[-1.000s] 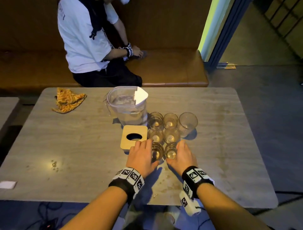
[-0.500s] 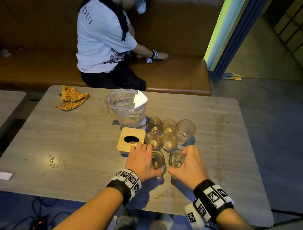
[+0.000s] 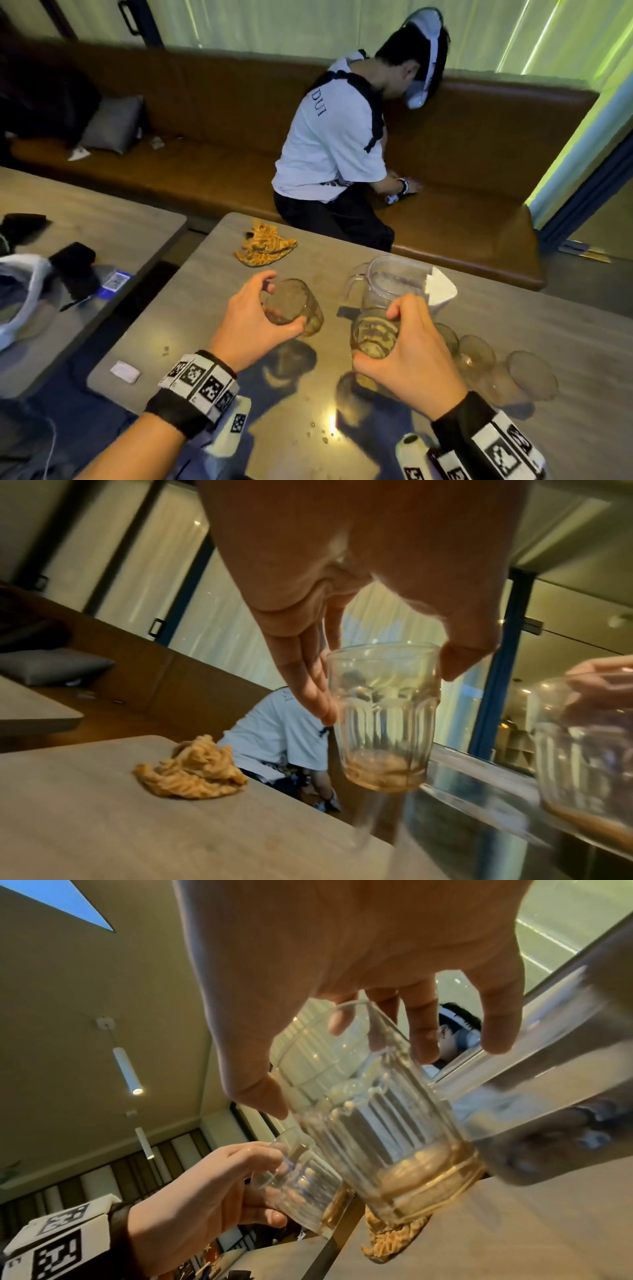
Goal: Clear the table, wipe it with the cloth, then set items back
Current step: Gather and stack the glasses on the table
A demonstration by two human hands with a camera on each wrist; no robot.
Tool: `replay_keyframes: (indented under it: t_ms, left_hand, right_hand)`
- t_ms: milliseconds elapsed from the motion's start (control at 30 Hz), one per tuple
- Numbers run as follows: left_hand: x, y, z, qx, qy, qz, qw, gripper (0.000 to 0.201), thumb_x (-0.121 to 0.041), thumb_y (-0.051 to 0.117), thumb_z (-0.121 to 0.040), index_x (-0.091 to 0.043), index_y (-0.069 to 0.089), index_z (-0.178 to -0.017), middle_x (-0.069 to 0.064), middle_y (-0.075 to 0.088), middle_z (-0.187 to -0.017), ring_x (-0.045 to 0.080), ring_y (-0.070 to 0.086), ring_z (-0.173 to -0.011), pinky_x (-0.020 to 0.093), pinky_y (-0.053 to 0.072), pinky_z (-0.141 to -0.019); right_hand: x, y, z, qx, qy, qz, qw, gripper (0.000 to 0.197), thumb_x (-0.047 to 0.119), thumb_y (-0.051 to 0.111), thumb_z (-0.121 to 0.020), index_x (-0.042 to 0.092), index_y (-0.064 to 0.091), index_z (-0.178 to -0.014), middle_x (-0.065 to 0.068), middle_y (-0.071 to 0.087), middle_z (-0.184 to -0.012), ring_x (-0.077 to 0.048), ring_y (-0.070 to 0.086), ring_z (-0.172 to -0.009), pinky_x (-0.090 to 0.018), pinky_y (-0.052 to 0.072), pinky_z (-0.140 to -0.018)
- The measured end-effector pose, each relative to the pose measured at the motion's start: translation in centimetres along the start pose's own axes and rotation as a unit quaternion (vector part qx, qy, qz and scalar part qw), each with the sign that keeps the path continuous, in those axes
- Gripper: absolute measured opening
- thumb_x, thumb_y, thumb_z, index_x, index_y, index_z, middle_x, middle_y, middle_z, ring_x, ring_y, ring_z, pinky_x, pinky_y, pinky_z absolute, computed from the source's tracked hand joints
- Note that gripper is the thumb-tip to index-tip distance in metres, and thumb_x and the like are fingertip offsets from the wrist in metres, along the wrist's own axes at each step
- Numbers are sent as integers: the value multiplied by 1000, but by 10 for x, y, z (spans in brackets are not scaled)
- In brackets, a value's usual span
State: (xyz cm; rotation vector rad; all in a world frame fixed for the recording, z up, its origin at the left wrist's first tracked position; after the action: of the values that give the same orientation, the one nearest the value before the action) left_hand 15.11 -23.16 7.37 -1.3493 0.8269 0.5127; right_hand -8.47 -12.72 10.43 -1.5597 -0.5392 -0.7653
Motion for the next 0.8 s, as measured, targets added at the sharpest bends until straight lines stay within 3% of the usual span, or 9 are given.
replay_keyframes:
  t_ms: [100,200,333,433,567,800]
  left_hand:
    - [61,-45,-52,-1,-21,10,1000,89,-58,83,-53,-41,41,-130,-15,54,-114,6,67,-86,38,58,-83]
    - [130,-87,-111,-1,-39,7,999,85,-59,82,-53,-47,39,-126,-16,54,-115,14,63,-101,41,54,-92]
    - [202,-133,-178,7,-78,-34,996,85,-43,86,-63,-27,44,-134,-4,52,-123,12,51,-109,27,44,-92]
    - [242,-140,-220,55,-98,-68,991,85,-44,86,-62,-25,44,-133,-1,50,-128,17,50,-114,32,43,-96]
    - [277,-130,-257,108,-98,-107,984,86,-45,85,-64,-22,42,-135,0,46,-130,25,52,-117,41,45,-100]
    - [305,-112,-291,168,-71,-146,972,84,-44,81,-70,-21,37,-139,2,41,-133,29,52,-118,44,43,-103]
  right_hand:
    - [31,52,-45,7,-3,0,1000,62,50,77,-53,38,31,-93,11,42,-96,-8,51,-84,-33,49,-66]
    - [54,110,-96,2,27,22,999,62,51,77,-54,32,32,-92,11,39,-95,-8,48,-83,-29,46,-63]
    - [84,186,-158,-1,75,13,997,60,53,72,-53,30,30,-89,11,35,-88,-4,40,-74,-25,36,-57]
    - [104,239,-196,7,100,-9,995,59,52,74,-53,29,31,-88,9,40,-87,-3,40,-73,-28,38,-57]
    - [105,306,-239,29,132,-24,991,60,52,77,-54,33,29,-85,3,49,-88,-16,48,-73,-43,47,-61]
    - [82,384,-297,56,156,54,985,57,45,73,-58,28,31,-93,4,40,-97,-21,46,-83,-41,46,-66]
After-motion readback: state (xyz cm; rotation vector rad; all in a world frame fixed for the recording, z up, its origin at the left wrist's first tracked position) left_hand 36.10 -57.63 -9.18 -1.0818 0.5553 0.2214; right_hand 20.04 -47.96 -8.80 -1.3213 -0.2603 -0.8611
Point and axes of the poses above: each hand's wrist, its own z-axis away from the middle knuckle, its own y-axis out of the palm, x = y × z, the point moved 10 cm from there along -z, towards the middle knuckle
